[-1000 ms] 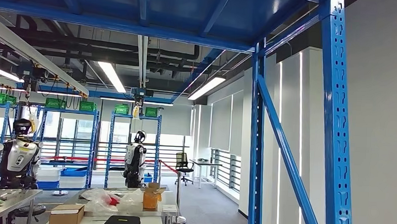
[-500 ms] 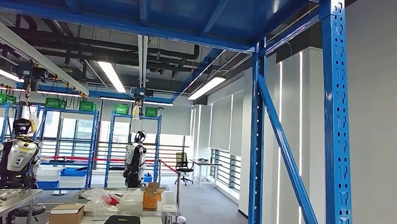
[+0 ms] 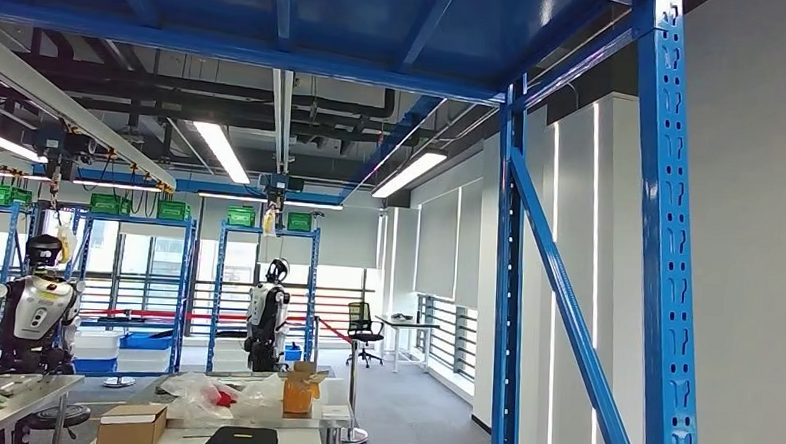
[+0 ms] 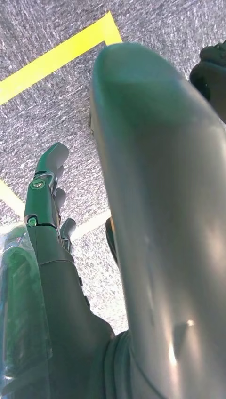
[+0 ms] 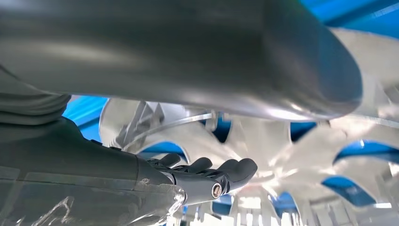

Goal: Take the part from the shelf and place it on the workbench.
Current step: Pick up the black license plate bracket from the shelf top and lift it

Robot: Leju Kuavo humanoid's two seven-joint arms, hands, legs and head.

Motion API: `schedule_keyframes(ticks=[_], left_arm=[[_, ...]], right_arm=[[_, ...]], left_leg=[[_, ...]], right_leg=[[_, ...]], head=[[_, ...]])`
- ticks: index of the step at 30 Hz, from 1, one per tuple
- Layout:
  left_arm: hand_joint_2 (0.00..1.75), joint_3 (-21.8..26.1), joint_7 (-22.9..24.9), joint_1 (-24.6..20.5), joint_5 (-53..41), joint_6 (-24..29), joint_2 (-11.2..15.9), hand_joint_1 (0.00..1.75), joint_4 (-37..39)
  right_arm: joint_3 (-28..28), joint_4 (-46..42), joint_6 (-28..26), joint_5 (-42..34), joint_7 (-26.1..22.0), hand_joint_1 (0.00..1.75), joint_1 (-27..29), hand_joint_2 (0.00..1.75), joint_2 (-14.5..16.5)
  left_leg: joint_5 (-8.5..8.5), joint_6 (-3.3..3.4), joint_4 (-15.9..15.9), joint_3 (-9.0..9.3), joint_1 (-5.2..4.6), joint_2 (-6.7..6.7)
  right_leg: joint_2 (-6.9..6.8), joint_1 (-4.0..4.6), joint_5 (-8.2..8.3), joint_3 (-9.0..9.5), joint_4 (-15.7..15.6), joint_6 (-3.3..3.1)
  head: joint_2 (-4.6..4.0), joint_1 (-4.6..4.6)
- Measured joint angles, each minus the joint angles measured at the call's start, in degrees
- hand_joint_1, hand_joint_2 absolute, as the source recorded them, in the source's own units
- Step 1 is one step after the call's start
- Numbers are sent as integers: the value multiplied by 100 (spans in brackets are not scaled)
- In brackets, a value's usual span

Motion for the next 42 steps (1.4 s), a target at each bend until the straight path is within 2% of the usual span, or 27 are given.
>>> schedule_keyframes(ticks=[2, 11, 21, 22, 23, 26, 27, 29, 42], left_arm=[[0, 0, -3, 18, 4, -1, 26, 0, -39], [0, 13, -78, 74, 23, -4, 82, 0, -125], [0, 20, -89, 104, 23, -13, 113, 0, -207], [0, 20, -88, 104, 23, -13, 113, 0, -210], [0, 20, -87, 104, 23, -13, 114, 0, -215], [0, 20, -86, 103, 23, -11, 115, 0, -240], [0, 20, -84, 103, 23, -8, 115, 0, -248], [0, 20, -69, 102, 23, 6, 115, 0, -257], [0, 34, 28, 102, 68, 151, 146, 0, -403]], right_arm=[[26, 61, 57, 0, 24, 0, 0, 175, 18], [105, 176, 134, 64, 289, 0, -12, 175, 72], [116, 202, 105, 51, 311, 0, -13, 175, 90], [115, 202, 104, 48, 311, 9, -13, 175, 90], [114, 202, 104, 44, 311, 40, -13, 175, 90], [106, 201, 104, 16, 311, 154, -16, 175, 90], [100, 199, 104, 2, 311, 166, -18, 175, 90], [88, 198, 99, -26, 311, 175, -21, 175, 89], [10, 162, 43, -120, 293, 175, -84, 175, 32]], left_leg=[[0, 0, 0, 0, 0, 0], [0, 0, 0, 4, 0, 0], [0, 0, 0, 6, 0, 1], [0, 0, 0, 6, 0, 1], [0, 0, 0, 6, 0, 1], [0, 0, 0, 7, 0, 1], [0, 0, 0, 7, 0, 1], [0, 0, 0, 8, 0, 1], [1, -1, 0, 16, 0, 3]], right_leg=[[0, 0, 0, 0, 0, 0], [0, 0, 0, 2, 0, 0], [1, 0, 0, 3, -1, 0], [1, 0, 0, 3, -1, 0], [1, 0, 0, 4, -1, 0], [1, 0, 0, 4, -1, 0], [1, 0, 0, 4, -1, 0], [1, 0, 0, 4, -1, 0], [4, 0, 1, 12, -1, 0]], head=[[0, 0], [0, 1], [0, 1], [0, 1], [0, 1], [0, 2], [0, 2], [0, 2], [0, 1]])
